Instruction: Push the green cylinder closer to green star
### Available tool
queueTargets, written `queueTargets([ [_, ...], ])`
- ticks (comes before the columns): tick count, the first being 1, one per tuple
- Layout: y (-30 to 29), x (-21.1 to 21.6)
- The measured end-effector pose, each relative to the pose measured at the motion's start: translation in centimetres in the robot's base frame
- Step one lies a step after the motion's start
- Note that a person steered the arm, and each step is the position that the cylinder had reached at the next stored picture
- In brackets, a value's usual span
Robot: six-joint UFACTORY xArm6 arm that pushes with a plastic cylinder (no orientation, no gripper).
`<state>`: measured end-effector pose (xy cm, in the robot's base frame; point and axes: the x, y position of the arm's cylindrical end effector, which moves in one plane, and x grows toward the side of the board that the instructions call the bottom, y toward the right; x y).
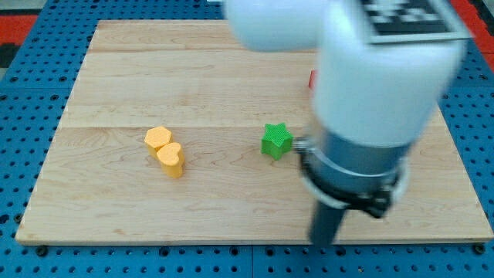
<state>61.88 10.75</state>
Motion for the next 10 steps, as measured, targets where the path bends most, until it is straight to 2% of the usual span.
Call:
queueTargets([
  [1, 5.5, -0.1],
  [4, 5.8, -3.8],
  [5, 3.8, -3.9],
  [7, 0.1, -6.8],
  [10, -7.0, -7.4],
])
